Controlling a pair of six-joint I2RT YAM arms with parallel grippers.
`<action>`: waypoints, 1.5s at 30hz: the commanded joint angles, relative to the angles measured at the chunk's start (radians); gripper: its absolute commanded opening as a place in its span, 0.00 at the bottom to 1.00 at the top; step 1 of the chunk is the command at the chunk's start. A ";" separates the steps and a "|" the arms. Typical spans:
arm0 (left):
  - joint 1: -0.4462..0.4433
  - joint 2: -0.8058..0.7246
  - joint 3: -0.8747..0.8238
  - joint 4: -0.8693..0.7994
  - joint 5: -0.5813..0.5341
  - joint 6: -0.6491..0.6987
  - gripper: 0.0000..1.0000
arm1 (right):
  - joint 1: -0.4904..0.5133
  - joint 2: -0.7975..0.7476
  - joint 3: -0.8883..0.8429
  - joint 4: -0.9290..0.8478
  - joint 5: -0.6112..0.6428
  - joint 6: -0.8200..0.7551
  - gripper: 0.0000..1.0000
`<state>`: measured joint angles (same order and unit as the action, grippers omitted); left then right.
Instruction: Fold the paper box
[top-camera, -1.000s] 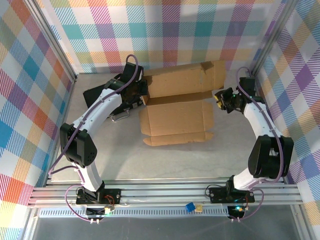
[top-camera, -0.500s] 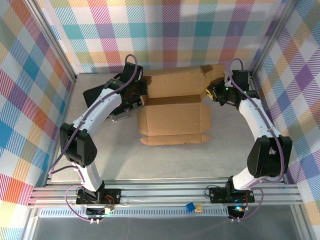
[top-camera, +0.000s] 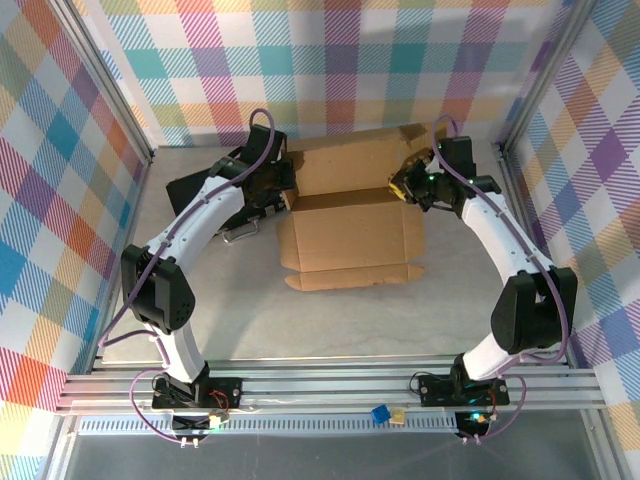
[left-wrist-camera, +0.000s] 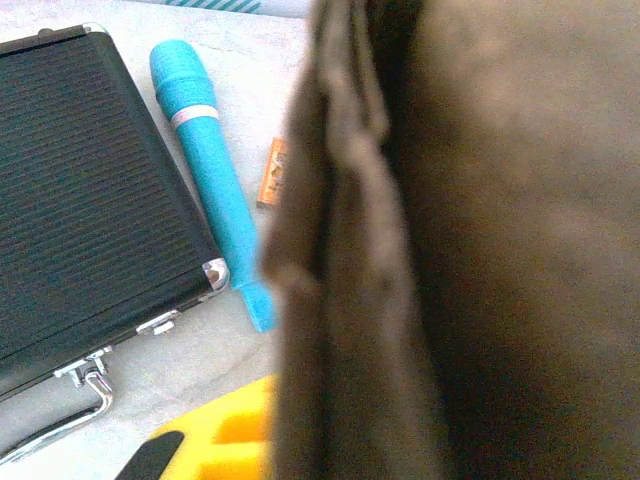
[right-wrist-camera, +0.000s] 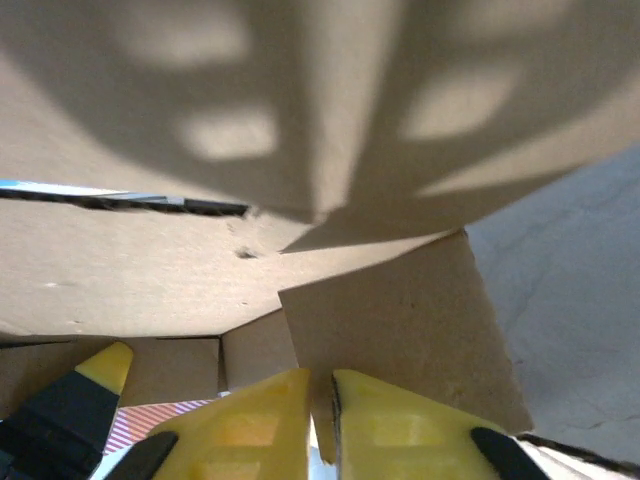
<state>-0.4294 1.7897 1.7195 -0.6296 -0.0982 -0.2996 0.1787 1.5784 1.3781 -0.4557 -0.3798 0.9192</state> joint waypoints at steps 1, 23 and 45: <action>0.009 0.000 0.045 0.014 0.002 -0.038 0.00 | 0.016 0.022 0.030 -0.056 0.028 -0.037 0.10; 0.033 -0.017 0.035 -0.017 0.026 -0.038 0.00 | -0.050 -0.046 0.308 -0.187 -0.028 -0.313 0.38; 0.110 0.083 0.200 -0.237 0.237 0.106 0.00 | -0.318 0.047 0.251 0.034 -0.351 -1.047 0.68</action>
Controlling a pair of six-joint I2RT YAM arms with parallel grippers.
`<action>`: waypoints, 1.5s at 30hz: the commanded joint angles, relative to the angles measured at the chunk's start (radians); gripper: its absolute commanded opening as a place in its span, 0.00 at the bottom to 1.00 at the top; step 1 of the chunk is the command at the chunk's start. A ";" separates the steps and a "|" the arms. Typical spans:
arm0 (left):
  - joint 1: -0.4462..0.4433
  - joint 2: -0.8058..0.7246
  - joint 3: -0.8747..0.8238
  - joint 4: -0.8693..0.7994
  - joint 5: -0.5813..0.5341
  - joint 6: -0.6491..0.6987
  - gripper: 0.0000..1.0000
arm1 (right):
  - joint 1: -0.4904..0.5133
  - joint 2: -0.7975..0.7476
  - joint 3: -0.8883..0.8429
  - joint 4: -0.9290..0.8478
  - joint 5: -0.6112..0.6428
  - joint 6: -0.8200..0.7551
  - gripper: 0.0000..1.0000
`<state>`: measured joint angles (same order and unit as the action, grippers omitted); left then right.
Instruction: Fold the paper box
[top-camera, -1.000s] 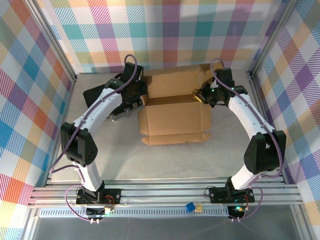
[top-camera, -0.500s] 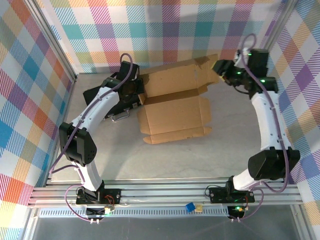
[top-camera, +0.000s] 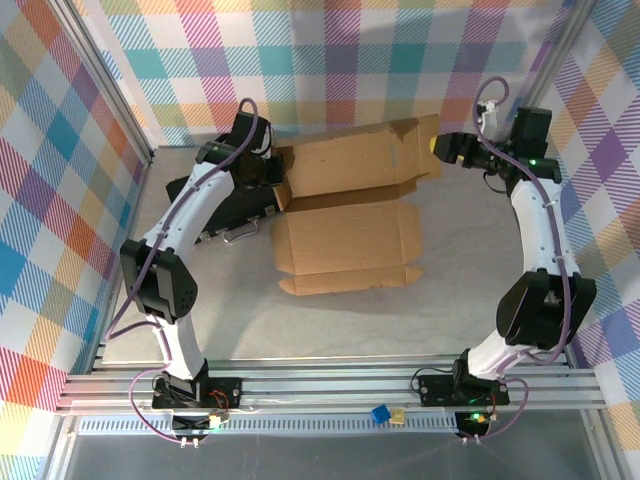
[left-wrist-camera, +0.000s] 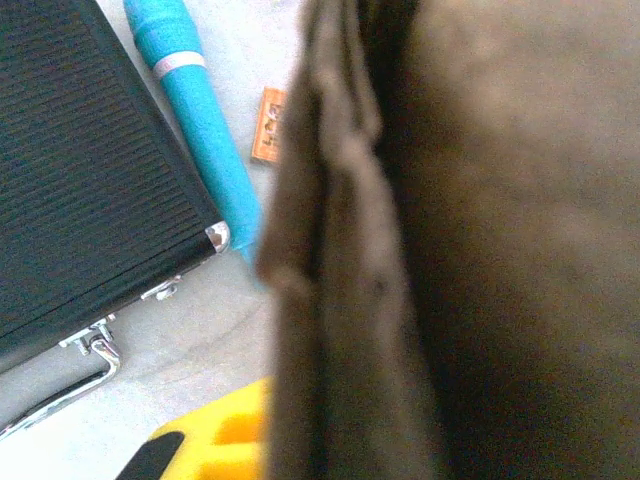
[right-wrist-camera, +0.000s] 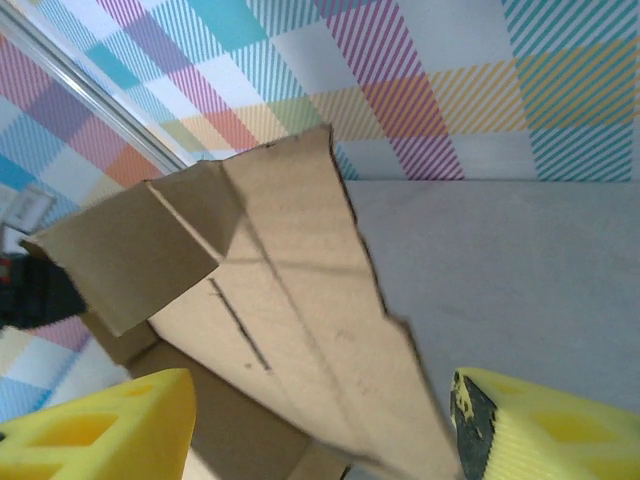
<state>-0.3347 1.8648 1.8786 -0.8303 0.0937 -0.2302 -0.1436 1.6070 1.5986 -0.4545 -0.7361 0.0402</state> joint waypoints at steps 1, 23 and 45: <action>0.018 0.011 0.043 -0.036 0.050 0.039 0.00 | 0.006 0.030 0.038 0.025 -0.005 -0.182 0.68; 0.034 0.082 0.118 -0.067 0.082 0.010 0.00 | 0.190 0.037 0.023 -0.075 0.327 -0.250 0.17; 0.028 0.087 0.119 -0.075 0.110 -0.040 0.00 | 0.544 -0.086 -0.097 0.048 1.387 -0.195 0.06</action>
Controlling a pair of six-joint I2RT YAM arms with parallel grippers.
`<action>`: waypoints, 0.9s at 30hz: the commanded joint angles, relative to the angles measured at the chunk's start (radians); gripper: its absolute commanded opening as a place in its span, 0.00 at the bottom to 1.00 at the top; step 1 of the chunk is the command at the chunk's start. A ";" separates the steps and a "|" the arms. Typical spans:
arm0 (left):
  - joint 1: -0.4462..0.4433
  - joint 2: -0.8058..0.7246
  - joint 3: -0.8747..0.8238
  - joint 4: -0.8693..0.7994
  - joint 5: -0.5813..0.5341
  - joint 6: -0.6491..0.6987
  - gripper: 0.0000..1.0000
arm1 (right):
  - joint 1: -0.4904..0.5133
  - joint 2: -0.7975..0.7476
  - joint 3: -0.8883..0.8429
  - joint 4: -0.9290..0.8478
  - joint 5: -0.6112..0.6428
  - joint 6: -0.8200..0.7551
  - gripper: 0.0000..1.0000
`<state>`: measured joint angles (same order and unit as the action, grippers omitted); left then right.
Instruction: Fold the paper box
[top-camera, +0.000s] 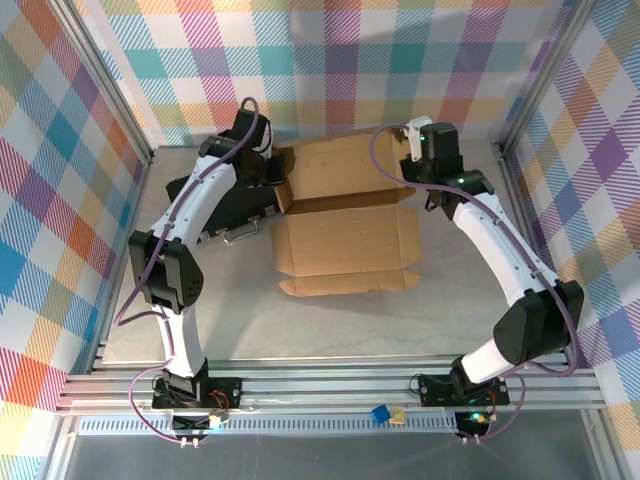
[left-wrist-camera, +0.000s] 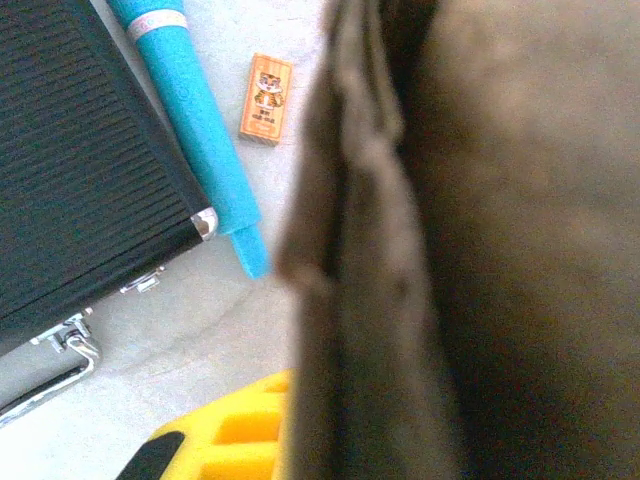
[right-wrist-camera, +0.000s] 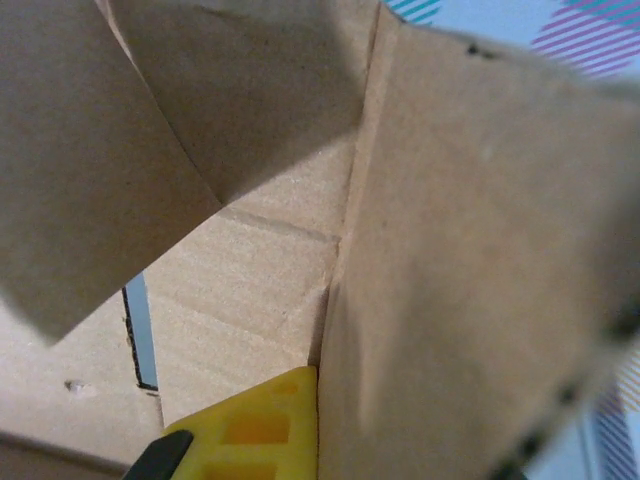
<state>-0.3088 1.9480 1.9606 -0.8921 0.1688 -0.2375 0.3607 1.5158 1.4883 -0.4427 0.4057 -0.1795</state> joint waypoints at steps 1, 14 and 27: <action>0.001 0.006 0.038 -0.012 0.037 -0.034 0.00 | 0.057 0.016 0.019 0.045 0.292 0.025 0.06; -0.010 0.015 0.050 -0.037 0.040 -0.049 0.00 | 0.212 0.197 0.220 -0.078 0.685 0.208 0.00; -0.010 0.022 0.057 -0.042 0.046 -0.056 0.00 | 0.241 0.258 0.338 -0.209 0.697 0.310 0.03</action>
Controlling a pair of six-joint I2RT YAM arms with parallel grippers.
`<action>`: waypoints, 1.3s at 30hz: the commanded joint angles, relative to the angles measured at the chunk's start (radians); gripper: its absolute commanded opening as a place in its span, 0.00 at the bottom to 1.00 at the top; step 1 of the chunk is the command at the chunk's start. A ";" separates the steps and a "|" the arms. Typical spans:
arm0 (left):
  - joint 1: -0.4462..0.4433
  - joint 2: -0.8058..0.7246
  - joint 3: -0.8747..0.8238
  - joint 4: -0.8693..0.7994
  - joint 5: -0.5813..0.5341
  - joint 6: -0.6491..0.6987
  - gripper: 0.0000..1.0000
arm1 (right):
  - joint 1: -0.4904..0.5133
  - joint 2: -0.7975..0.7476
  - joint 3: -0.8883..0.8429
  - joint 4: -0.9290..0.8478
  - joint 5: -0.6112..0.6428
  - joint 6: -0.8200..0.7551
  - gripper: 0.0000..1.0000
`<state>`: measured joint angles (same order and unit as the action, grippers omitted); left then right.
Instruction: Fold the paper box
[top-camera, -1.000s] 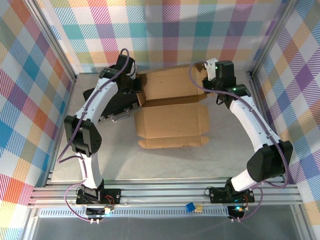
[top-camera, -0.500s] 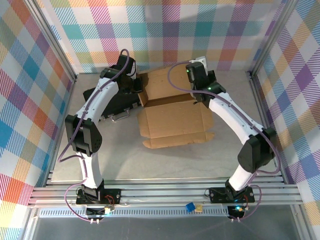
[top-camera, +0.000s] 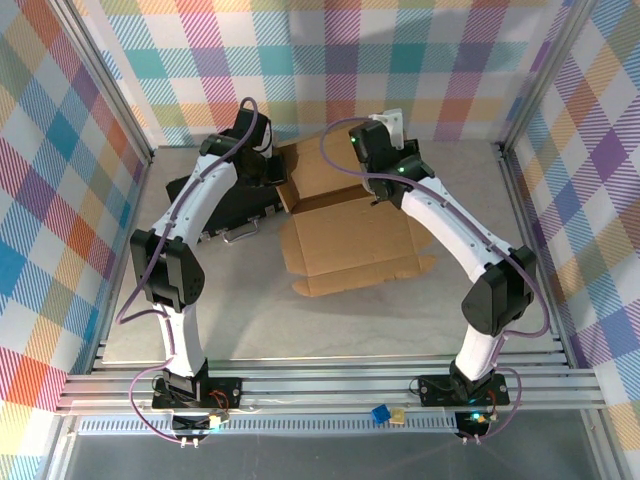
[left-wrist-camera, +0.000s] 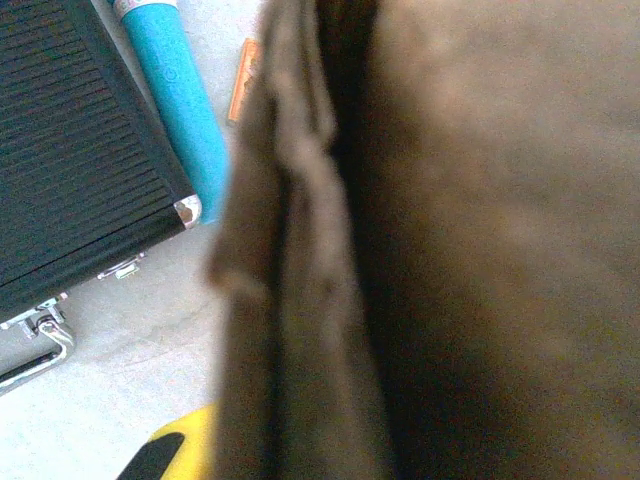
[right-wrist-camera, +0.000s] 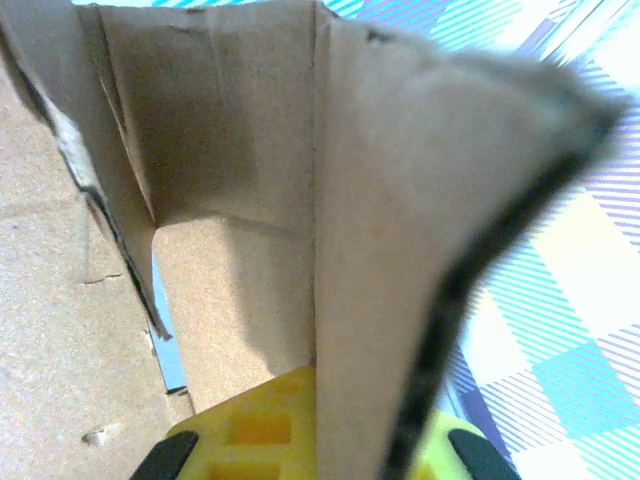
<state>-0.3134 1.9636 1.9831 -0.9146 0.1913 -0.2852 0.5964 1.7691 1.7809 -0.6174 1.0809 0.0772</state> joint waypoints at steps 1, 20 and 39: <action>-0.005 0.006 0.035 -0.021 0.021 -0.007 0.00 | 0.005 -0.004 0.051 -0.035 0.004 0.052 0.06; 0.023 0.011 0.045 -0.055 0.069 0.038 0.00 | -0.723 -0.331 -0.076 0.183 -1.729 0.237 0.82; 0.045 0.048 0.045 -0.063 0.240 0.070 0.00 | -0.832 -0.031 -0.292 0.614 -2.373 0.634 0.39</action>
<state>-0.2806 1.9961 1.9945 -0.9524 0.3759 -0.2184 -0.2562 1.7702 1.4979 -0.1318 -1.1500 0.6685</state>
